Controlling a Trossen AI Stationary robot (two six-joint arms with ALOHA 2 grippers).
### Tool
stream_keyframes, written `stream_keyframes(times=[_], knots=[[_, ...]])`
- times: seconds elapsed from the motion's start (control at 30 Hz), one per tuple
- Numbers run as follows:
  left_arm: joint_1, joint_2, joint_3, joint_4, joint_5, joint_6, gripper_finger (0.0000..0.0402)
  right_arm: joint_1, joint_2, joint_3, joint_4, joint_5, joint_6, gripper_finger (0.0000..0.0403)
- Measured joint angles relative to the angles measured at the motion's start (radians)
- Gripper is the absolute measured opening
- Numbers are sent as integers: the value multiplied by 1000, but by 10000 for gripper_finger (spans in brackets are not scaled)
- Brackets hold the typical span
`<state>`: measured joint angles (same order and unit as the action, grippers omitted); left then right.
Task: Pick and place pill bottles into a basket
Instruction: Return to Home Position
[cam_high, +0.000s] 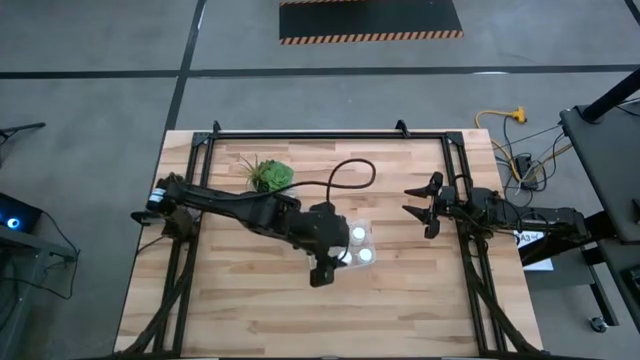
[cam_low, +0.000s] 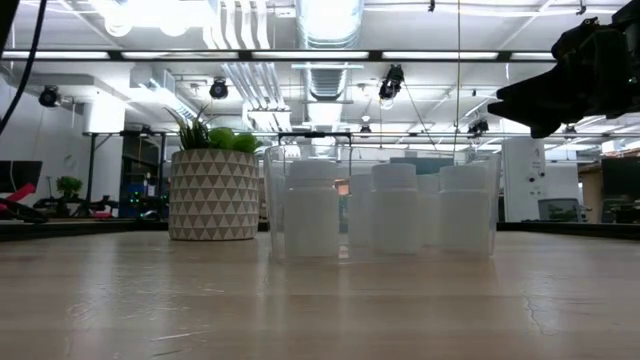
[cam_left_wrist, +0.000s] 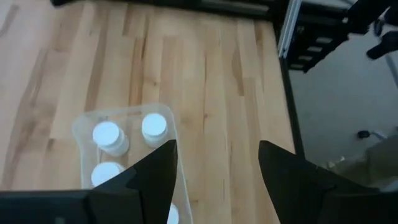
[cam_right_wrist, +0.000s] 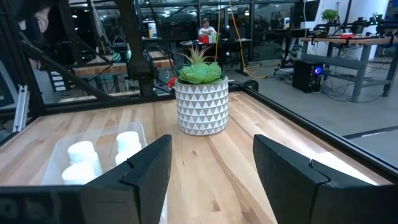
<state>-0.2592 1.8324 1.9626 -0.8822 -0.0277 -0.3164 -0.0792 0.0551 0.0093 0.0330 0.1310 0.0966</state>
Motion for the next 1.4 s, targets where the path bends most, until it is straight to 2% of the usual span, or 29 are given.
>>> stream_keyframes(times=[0.13, 0.47, 0.73, 1.07, 1.27, 1.4], knots=[[0, -8, -4, 51, 1, 18, 207, 0, 0, 0, 0, 0, 0, 215], [11, -34, -5, 94, -1, 247, 207, -1, 0, 0, 0, 0, 0, 215], [11, -23, -24, 282, -8, 274, 207, 0, -1, 0, 0, 0, 0, 215], [11, -65, -32, 270, -3, 338, 207, 0, 0, 0, 0, 0, 0, 215], [23, -169, -127, 293, 4, 390, 207, 0, -1, 0, 0, 0, 0, 215], [44, -291, -300, 461, 3, 400, 207, 0, 0, 0, 0, -1, 0, 215]])
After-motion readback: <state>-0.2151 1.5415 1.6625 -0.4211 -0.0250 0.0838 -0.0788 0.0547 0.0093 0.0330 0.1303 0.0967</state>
